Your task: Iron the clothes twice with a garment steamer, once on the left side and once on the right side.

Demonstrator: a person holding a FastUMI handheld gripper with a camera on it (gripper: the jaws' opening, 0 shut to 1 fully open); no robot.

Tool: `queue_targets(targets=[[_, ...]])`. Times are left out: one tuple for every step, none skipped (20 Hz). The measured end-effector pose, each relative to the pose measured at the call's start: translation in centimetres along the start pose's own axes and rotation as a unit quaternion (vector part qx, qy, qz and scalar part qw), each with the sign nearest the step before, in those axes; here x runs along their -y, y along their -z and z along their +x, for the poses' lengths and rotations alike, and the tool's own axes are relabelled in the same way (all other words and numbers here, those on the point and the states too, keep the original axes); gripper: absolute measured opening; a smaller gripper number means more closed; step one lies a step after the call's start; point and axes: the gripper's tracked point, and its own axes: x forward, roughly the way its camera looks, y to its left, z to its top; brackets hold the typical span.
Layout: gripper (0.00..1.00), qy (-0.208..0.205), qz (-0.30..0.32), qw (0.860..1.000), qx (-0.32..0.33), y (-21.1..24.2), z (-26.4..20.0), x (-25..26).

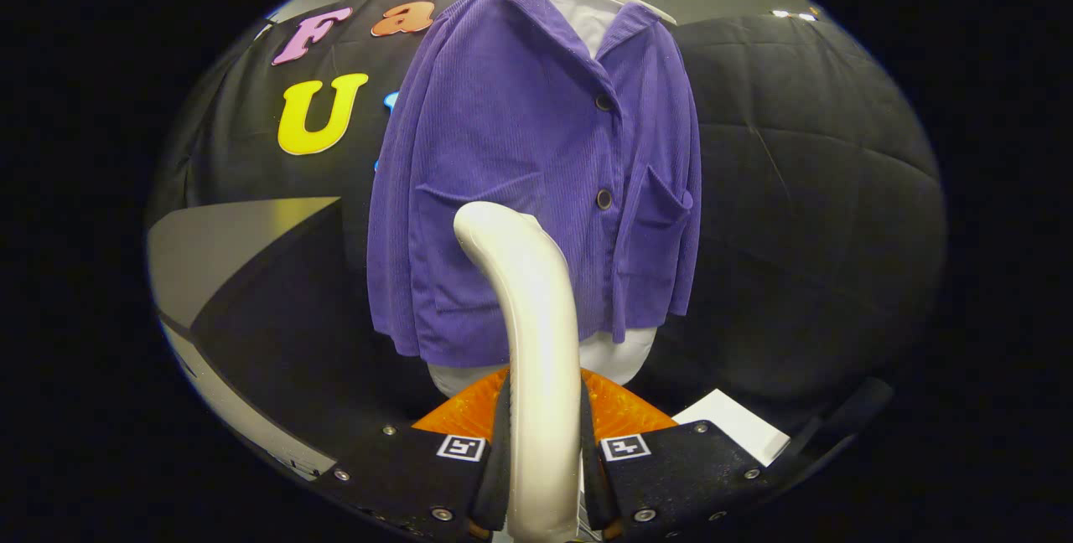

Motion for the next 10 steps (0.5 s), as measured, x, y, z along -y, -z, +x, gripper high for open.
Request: queue_targets(targets=[[0.36,-0.004,-0.004,1.000,-0.009,1.2,-0.2,0.1],[0.36,-0.005,-0.008,1.000,-0.016,2.3,-0.5,0.1],[0.36,-0.007,-0.014,1.000,-0.023,3.3,-1.0,0.2],[0.36,-0.008,-0.017,1.000,-0.025,4.0,-1.4,0.4],[0.36,-0.009,-0.019,0.999,-0.024,4.3,-2.0,0.6],[0.36,-0.009,-0.023,0.999,-0.021,4.2,-2.4,0.9],[0.36,-0.008,-0.026,0.999,-0.017,3.9,-3.1,1.2],[0.36,-0.008,-0.027,1.000,-0.011,3.3,-3.8,1.5],[0.36,-0.005,-0.025,1.000,-0.001,2.3,-4.4,1.9],[0.36,-0.001,-0.022,1.000,0.011,1.0,-5.0,2.5]])
